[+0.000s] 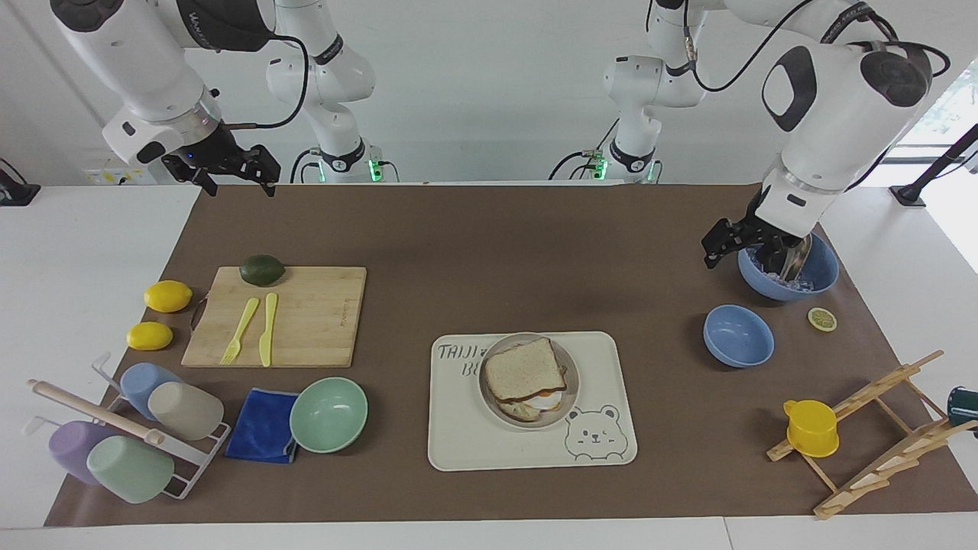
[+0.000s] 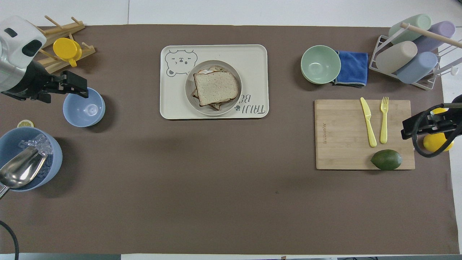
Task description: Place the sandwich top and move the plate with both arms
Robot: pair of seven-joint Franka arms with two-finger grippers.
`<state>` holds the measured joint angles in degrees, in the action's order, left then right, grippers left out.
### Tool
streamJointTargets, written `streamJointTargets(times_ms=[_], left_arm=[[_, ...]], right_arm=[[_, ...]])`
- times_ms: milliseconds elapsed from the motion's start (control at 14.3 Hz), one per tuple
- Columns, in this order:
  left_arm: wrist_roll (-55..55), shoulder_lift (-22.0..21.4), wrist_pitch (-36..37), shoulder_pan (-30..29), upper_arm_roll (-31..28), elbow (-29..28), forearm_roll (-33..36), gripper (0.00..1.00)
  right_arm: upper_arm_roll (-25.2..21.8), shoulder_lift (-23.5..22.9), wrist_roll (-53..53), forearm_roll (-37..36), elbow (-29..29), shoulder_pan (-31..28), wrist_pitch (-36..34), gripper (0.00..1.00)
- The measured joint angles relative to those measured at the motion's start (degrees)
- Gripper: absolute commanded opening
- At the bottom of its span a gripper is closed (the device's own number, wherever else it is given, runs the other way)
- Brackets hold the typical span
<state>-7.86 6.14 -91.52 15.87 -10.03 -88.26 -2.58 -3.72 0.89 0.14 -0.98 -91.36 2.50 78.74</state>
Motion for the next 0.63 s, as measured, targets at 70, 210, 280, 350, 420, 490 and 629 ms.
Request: streamJointTargets(times_ms=[70,210,280,350,420,490,629], left_arm=[[0.0,-1.3,1.7,0.0,0.0,-0.2,0.3,1.00],[0.0,-3.9,4.8,-0.5,0.3,-0.6,0.6,1.00],[0.2,-5.1,5.9,-1.6,1.2,-1.3,0.7,1.00],[0.5,-6.3,6.4,-3.2,3.0,-2.8,0.7,1.00],[0.7,-7.5,6.6,-4.8,4.8,-4.9,0.7,1.00],[0.8,-8.8,6.6,-5.8,6.2,-7.4,0.8,1.00],[0.9,-10.5,4.1,-6.0,7.2,-10.8,0.8,1.00]], right_arm=[[0.0,0.0,0.0,0.0,0.0,0.0,0.0,1.00],[0.0,0.0,0.0,0.0,0.0,0.0,0.0,1.00],[0.0,0.0,0.0,0.0,0.0,0.0,0.0,1.00],[0.0,0.0,0.0,0.0,0.0,0.0,0.0,1.00],[0.0,0.0,0.0,0.0,0.0,0.0,0.0,1.00],[0.0,0.0,0.0,0.0,0.0,0.0,0.0,1.00],[0.0,0.0,0.0,0.0,0.0,0.0,0.0,1.00]])
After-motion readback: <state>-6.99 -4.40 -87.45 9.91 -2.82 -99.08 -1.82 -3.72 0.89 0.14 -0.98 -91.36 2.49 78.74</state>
